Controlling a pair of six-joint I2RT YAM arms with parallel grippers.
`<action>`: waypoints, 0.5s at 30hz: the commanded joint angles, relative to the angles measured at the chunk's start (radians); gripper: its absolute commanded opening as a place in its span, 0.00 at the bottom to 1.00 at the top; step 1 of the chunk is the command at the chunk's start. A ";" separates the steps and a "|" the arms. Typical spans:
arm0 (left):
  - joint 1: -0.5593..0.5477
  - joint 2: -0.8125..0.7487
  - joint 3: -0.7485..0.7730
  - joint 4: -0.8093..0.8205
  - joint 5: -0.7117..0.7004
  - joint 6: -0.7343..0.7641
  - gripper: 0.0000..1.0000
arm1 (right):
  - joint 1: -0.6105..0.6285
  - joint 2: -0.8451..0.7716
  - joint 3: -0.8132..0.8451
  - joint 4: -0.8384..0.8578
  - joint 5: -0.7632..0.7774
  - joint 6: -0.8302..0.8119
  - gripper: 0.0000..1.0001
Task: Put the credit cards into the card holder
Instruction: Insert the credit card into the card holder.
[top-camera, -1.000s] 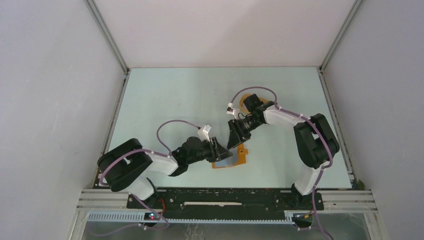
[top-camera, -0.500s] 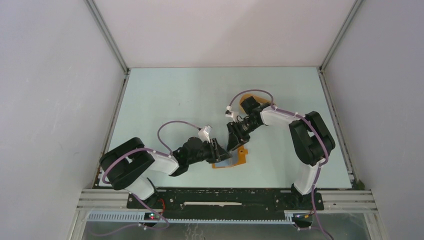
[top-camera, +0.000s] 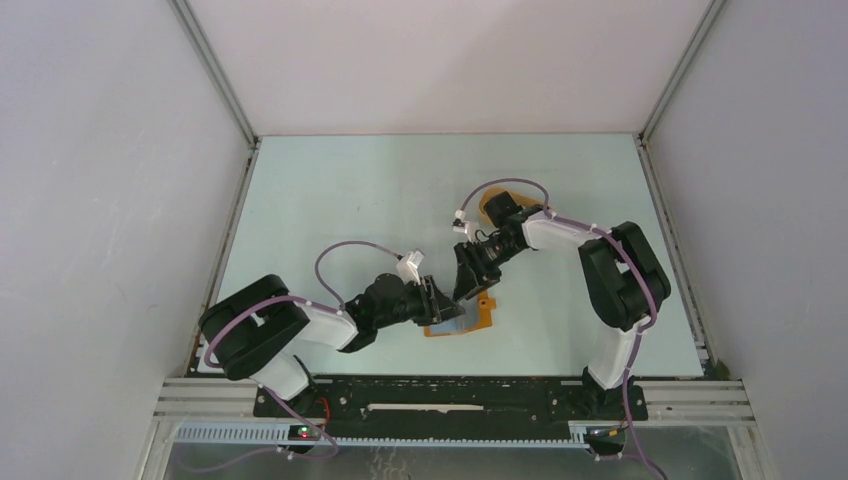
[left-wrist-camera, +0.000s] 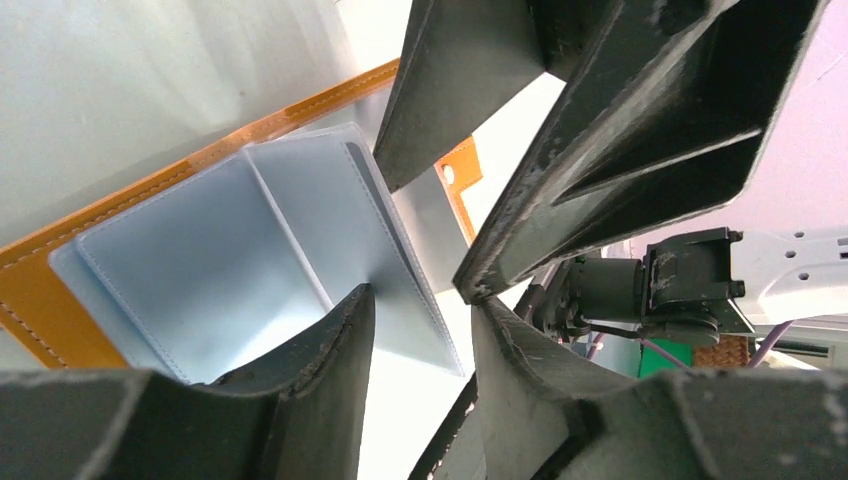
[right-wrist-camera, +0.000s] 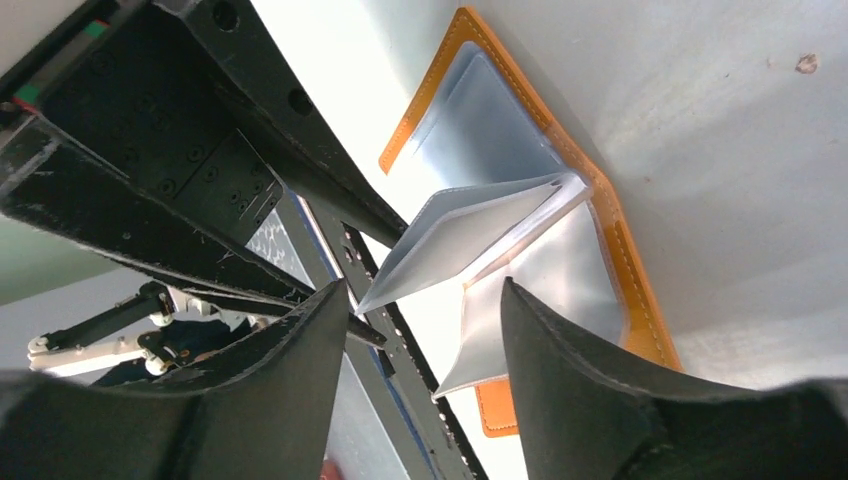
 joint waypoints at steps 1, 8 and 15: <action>0.006 0.016 0.024 0.027 0.006 0.001 0.45 | -0.007 -0.006 0.013 0.000 -0.111 0.008 0.69; 0.006 0.018 0.022 0.027 0.002 -0.002 0.45 | -0.007 0.026 0.013 0.009 -0.050 0.031 0.66; 0.005 0.019 0.023 0.029 0.006 -0.002 0.45 | -0.002 0.034 0.013 0.009 0.005 0.037 0.62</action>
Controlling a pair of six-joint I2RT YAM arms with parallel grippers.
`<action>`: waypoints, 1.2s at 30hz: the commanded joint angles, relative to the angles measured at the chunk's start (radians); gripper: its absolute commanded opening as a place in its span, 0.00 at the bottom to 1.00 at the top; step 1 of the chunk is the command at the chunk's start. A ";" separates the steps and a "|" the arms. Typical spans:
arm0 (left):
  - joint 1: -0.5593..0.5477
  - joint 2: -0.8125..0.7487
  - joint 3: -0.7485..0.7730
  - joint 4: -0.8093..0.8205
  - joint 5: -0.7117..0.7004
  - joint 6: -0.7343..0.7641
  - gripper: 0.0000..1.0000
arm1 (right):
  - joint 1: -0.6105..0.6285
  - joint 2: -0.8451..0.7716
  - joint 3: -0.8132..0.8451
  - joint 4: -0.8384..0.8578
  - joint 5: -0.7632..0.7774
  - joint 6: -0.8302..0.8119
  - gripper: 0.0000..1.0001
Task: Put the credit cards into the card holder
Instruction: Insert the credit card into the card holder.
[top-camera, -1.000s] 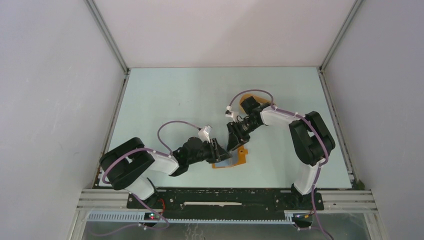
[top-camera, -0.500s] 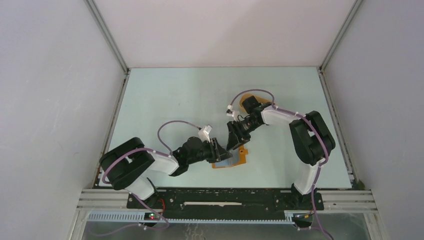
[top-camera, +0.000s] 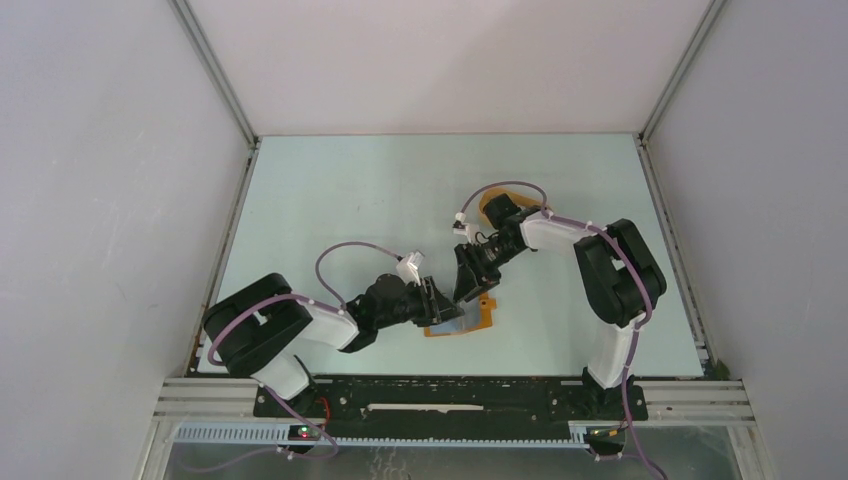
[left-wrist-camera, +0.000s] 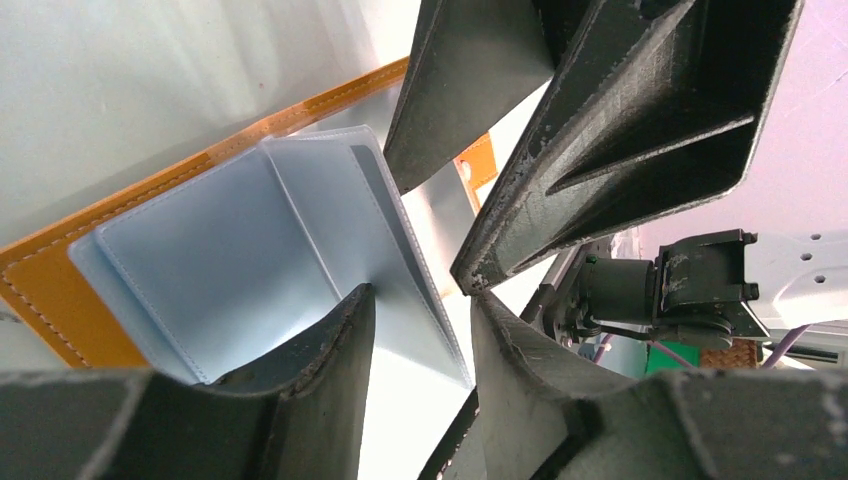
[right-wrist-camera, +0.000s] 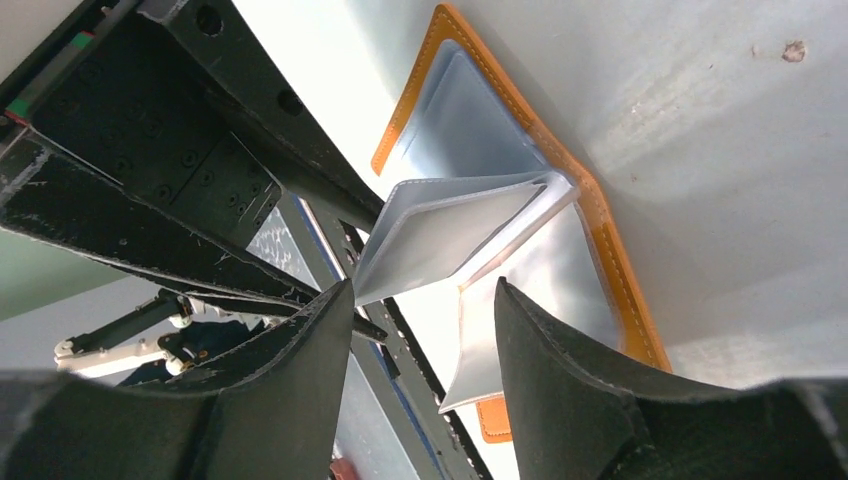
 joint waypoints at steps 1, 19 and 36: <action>0.005 0.002 0.022 0.031 0.004 -0.002 0.45 | 0.008 0.004 0.013 0.002 0.036 0.014 0.61; 0.034 -0.001 -0.027 0.138 0.025 -0.049 0.48 | 0.001 0.003 0.013 0.002 0.066 0.016 0.57; 0.076 0.085 -0.075 0.309 0.052 -0.110 0.41 | -0.022 -0.009 0.013 0.001 -0.012 0.008 0.60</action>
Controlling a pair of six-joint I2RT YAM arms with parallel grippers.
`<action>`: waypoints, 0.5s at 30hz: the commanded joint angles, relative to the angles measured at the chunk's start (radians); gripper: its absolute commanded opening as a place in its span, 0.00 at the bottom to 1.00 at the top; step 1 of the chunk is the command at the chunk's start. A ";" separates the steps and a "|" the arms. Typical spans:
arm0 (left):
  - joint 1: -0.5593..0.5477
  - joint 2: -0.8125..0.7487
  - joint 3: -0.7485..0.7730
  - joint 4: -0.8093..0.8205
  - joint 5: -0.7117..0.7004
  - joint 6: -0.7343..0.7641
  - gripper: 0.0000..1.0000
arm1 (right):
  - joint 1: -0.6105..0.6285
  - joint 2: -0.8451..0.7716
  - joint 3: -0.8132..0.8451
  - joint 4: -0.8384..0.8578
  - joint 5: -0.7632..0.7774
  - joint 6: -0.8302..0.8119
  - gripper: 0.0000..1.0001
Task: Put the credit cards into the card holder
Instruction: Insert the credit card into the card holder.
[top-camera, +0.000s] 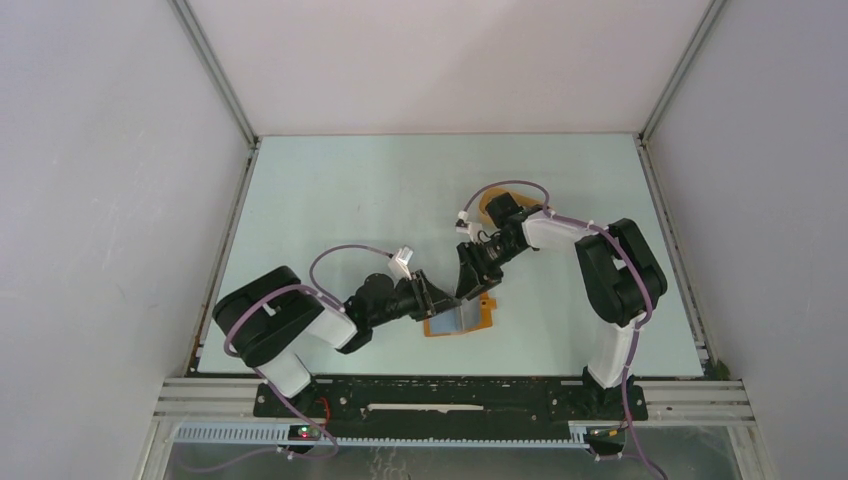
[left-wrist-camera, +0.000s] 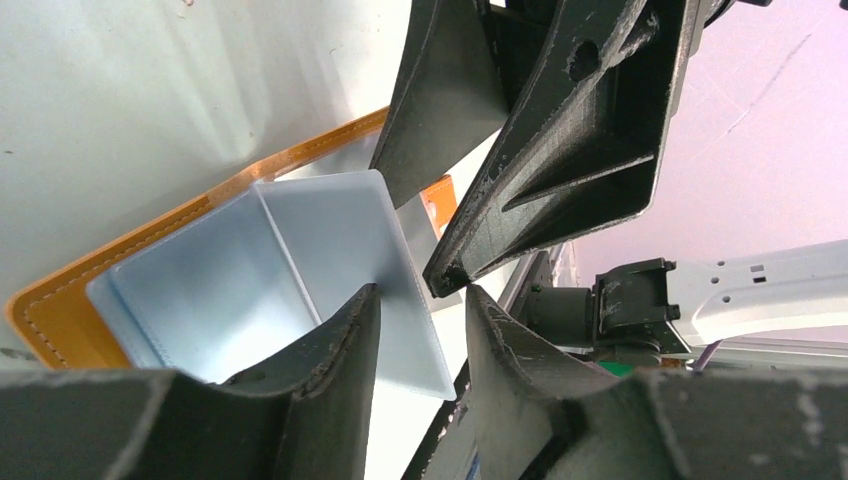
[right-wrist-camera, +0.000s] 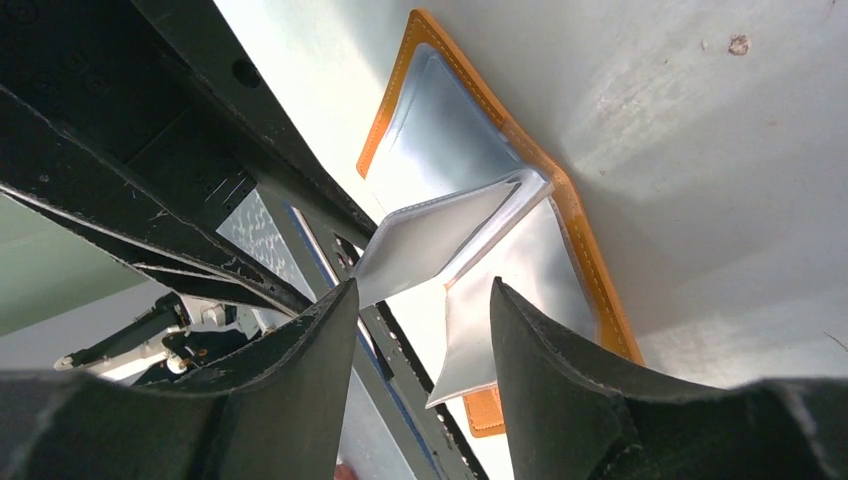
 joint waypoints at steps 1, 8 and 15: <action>0.013 0.018 -0.025 0.085 0.013 -0.018 0.41 | -0.007 -0.010 0.012 0.000 -0.044 0.001 0.61; 0.021 0.034 -0.026 0.100 0.018 -0.026 0.35 | -0.016 -0.012 0.012 0.000 -0.061 0.002 0.63; 0.025 0.069 -0.022 0.120 0.030 -0.030 0.32 | -0.020 -0.010 0.013 0.000 -0.060 0.001 0.64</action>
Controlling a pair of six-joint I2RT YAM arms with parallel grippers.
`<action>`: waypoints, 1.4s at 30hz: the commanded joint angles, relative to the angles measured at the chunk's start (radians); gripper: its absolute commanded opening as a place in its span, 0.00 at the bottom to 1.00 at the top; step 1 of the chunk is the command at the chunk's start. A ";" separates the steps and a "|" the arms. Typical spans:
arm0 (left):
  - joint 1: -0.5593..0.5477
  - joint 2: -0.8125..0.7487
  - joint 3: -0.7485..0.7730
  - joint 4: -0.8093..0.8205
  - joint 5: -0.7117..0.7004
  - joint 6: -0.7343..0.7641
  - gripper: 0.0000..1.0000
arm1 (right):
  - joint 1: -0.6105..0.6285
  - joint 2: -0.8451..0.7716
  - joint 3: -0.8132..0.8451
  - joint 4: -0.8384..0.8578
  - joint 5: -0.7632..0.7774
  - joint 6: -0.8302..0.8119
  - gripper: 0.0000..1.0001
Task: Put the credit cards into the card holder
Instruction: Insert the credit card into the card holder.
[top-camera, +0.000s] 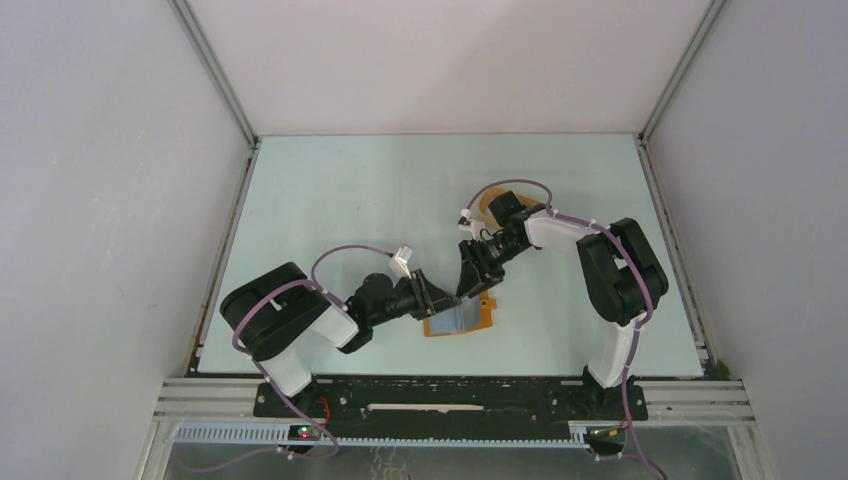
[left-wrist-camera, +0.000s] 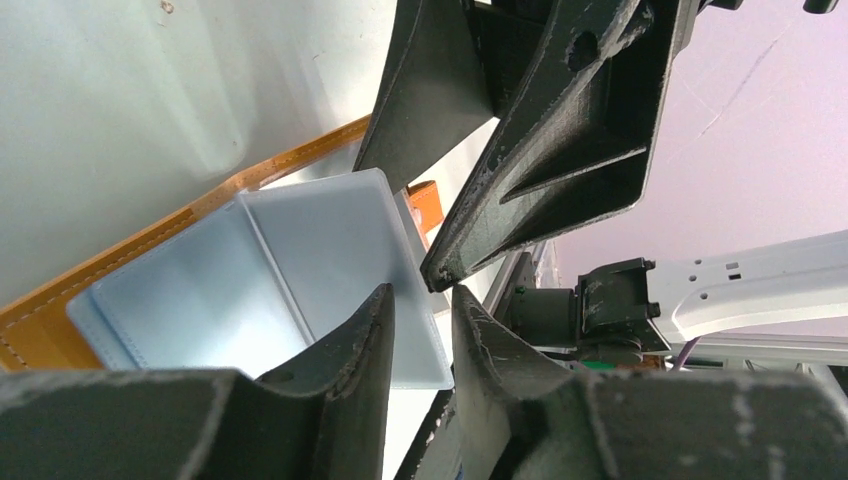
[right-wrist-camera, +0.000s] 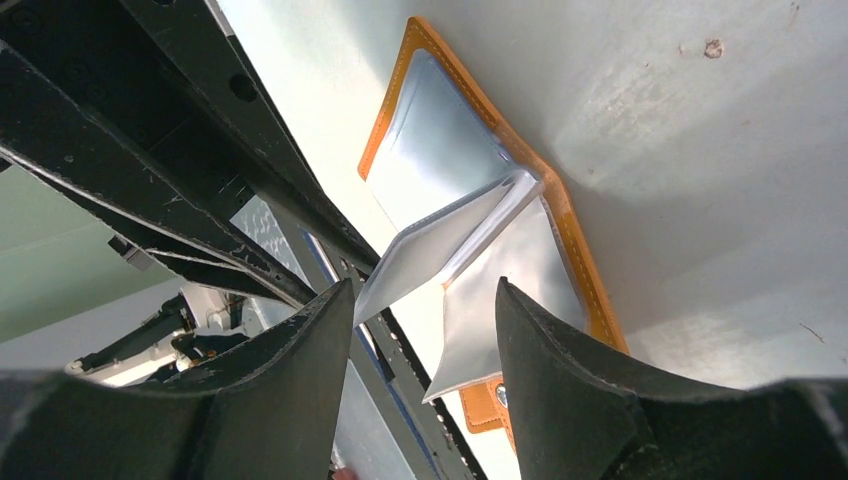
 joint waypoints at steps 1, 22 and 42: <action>0.010 0.028 -0.020 0.034 0.005 -0.001 0.32 | -0.004 -0.010 0.013 -0.004 -0.040 0.001 0.63; 0.011 0.032 -0.038 0.035 -0.004 0.010 0.33 | 0.004 0.007 0.013 -0.004 -0.002 0.009 0.50; 0.011 -0.230 -0.022 -0.461 -0.140 0.192 0.32 | 0.003 -0.015 0.013 -0.004 0.057 0.000 0.47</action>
